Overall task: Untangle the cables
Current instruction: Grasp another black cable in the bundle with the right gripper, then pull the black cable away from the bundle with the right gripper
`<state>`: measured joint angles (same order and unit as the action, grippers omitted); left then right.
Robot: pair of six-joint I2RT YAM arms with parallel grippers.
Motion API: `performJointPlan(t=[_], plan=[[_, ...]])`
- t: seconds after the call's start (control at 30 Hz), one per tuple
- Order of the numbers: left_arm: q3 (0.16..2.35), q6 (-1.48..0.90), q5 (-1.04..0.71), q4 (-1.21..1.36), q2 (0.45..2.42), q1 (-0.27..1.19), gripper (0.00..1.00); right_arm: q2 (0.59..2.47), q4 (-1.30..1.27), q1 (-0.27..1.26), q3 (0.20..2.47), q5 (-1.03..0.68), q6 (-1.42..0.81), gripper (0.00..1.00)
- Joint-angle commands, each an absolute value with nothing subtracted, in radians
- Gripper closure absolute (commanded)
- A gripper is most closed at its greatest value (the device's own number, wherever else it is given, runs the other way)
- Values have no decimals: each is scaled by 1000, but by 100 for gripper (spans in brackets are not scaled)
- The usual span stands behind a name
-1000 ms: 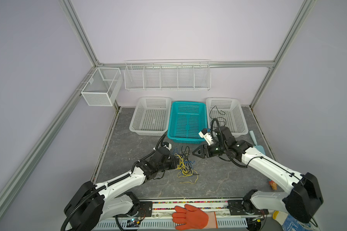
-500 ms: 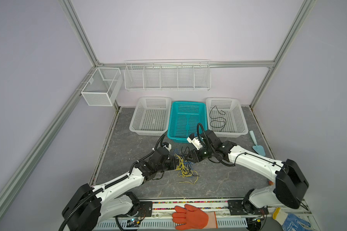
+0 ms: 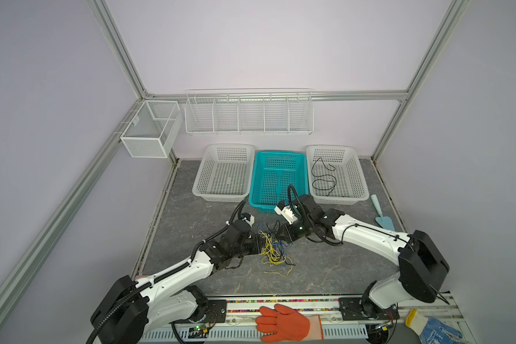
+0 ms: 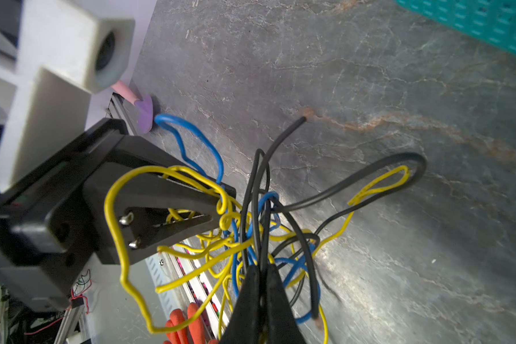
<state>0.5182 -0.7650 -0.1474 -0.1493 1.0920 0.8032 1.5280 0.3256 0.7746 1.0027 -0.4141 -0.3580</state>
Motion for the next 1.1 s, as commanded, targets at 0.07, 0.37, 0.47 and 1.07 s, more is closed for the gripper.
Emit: performJointPlan(t=[0.07, 0.37, 0.47, 1.07], plan=[[513, -743, -146, -153, 1075, 799, 100, 1459, 397, 767, 1006, -280, -311, 93], [471, -741, -143, -149, 1076, 799, 100, 1314, 429, 632, 941, -165, -380, 93], [468, -736, -140, -154, 1083, 799, 100, 1244, 433, 594, 925, -142, -397, 93], [453, -720, -130, -139, 1129, 799, 100, 824, 666, 463, 1062, 102, -401, 93]])
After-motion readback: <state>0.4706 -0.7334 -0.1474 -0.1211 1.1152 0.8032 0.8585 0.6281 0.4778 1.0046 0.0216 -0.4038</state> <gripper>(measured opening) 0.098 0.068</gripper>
